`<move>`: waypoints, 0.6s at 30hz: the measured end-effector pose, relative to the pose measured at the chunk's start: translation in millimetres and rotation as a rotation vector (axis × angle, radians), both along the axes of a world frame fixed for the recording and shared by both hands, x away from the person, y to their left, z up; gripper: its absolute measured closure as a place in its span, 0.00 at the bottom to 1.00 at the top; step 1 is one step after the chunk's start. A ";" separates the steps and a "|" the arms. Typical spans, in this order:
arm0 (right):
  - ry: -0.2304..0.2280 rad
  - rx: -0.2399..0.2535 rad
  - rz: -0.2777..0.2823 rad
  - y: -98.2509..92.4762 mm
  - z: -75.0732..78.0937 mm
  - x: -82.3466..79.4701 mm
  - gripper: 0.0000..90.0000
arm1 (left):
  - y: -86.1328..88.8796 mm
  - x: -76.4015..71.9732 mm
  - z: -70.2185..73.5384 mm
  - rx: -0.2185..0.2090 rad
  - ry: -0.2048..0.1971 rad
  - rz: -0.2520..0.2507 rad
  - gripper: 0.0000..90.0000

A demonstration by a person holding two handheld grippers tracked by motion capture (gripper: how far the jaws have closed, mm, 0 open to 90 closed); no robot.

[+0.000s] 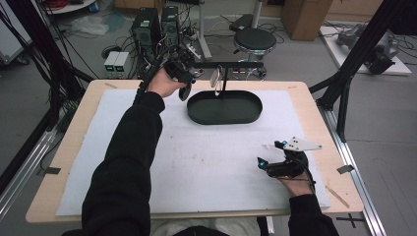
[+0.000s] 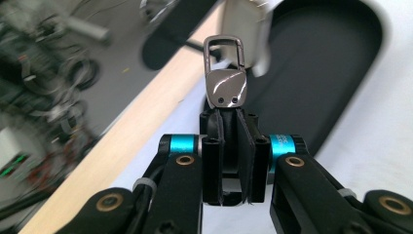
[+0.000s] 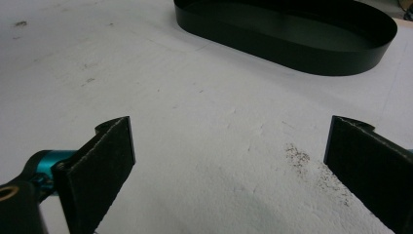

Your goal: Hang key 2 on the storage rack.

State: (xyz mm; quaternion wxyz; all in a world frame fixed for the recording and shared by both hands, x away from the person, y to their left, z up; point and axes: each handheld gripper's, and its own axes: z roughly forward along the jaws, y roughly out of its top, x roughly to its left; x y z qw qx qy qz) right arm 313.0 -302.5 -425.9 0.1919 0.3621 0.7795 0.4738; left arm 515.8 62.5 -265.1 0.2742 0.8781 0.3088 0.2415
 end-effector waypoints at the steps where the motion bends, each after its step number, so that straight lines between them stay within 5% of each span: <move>1: -0.003 -0.001 -0.001 -0.2 -0.3 0.5 0.04 | 0.4 1.4 -0.6 -0.004 0.004 0.000 0.90; 6: 0.002 0.001 -0.002 -0.3 -0.6 0.9 0.04 | -7.0 2.8 -7.0 0.017 -0.002 0.004 0.90; 12: -0.003 -0.005 0.000 -0.3 -0.6 0.9 0.04 | -16.1 9.1 -16.3 0.047 -0.032 0.065 0.90; 18: 0.002 -0.007 0.000 -1.0 -1.2 1.5 0.04 | -15.1 15.8 -22.1 0.014 -0.060 0.099 0.90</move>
